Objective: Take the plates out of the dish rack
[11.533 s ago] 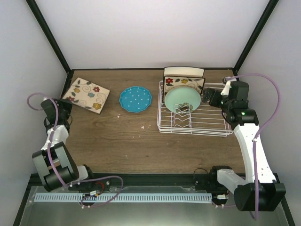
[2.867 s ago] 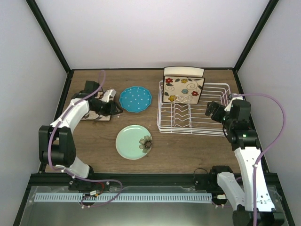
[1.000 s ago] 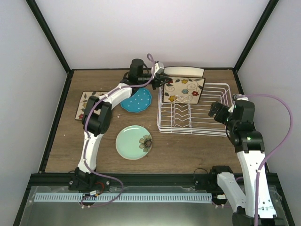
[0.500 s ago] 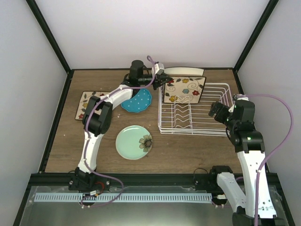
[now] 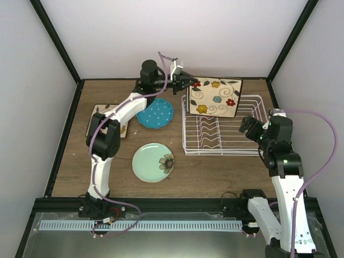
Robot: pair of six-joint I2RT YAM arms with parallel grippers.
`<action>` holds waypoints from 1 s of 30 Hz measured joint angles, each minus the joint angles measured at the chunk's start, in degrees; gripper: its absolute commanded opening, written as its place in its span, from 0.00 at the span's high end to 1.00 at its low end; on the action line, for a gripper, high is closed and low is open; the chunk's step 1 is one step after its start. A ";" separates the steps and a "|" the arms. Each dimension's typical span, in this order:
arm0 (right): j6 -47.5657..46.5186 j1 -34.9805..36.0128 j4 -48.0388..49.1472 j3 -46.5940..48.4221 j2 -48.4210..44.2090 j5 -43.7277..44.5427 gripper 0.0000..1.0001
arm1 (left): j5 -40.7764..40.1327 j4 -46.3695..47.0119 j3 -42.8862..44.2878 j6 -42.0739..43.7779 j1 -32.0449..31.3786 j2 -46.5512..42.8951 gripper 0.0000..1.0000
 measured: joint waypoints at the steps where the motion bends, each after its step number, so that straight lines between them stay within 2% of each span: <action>1: 0.20 0.00 -0.02 -0.07 -0.20 0.00 0.00 | 1.09 0.44 0.00 -1.05 -0.22 -0.55 0.96; 9: 1.77 0.02 -0.11 -1.53 -1.99 -0.07 0.00 | 4.37 4.59 1.29 -8.13 0.44 -1.86 0.96; 15: 1.88 0.02 0.02 -1.57 -2.03 -0.09 0.00 | 2.14 8.04 5.77 -18.27 6.78 -2.51 0.96; 20: 1.86 0.00 0.48 -1.60 -1.31 -0.96 0.00 | 0.11 12.50 5.33 -31.28 20.41 -7.58 0.96; 23: 1.79 0.02 1.49 -2.12 -0.63 -1.66 0.00 | -1.86 15.50 1.49 -37.83 30.05 -12.76 0.96; 27: 1.62 0.00 2.80 -2.99 1.20 -2.62 0.00 | -5.60 17.51 -11.13 -43.85 42.01 -23.26 0.96; 30: 1.11 0.02 4.15 -3.04 3.63 -3.37 0.00 | -9.01 16.90 -23.85 -46.75 46.25 -31.21 0.96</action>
